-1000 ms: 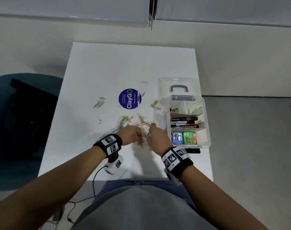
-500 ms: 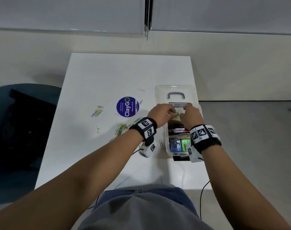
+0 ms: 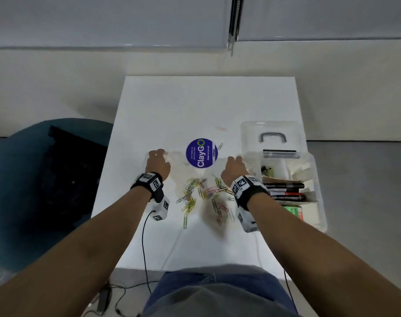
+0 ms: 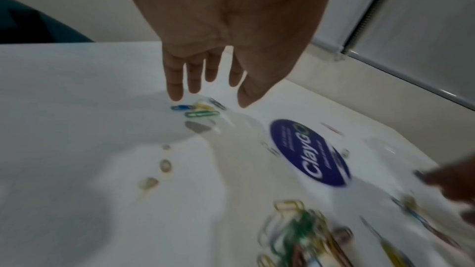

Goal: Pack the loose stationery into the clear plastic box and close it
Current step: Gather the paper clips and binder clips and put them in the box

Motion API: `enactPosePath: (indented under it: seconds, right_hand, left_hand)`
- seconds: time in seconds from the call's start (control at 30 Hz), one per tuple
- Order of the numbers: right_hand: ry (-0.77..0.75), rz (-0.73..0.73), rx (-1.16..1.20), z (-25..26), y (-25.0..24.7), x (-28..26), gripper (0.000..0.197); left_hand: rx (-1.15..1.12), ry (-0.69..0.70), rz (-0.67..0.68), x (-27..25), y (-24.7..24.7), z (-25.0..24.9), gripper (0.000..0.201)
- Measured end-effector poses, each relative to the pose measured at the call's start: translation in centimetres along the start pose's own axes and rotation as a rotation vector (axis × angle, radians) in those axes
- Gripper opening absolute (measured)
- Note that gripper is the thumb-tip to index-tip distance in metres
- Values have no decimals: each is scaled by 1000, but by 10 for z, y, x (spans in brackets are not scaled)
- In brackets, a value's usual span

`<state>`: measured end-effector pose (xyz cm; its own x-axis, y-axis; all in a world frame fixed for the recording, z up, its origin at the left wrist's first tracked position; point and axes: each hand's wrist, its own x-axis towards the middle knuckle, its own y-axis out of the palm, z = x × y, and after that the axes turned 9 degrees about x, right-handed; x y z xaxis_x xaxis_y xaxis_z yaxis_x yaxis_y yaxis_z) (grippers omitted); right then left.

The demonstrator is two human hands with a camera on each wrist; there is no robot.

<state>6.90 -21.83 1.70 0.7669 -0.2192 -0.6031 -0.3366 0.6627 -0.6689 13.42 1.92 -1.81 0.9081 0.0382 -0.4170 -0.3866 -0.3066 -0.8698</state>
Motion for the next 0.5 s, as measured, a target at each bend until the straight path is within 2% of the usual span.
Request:
enactPosePath:
  seconds: [0.1,0.23,0.37,0.43,0.5]
  right_hand:
    - [60,39,-41,-4,7,18,56]
    - [65,77,-200,-6,24,22,68]
    - [-69,202,-336,2,42,7,43]
    - [-78,252,-298,11,37,7,33]
    - [-76,216,-229,20,20,21,26]
  left_hand:
    - [91,-71,109,14,-8,19,60]
    - [231,-12,201,15,-5,21,64]
    - [299,38,203,2,32,16,65]
    - [313,160,253,-13,49,13,64]
    - [244,279,290,-26,55,9,61]
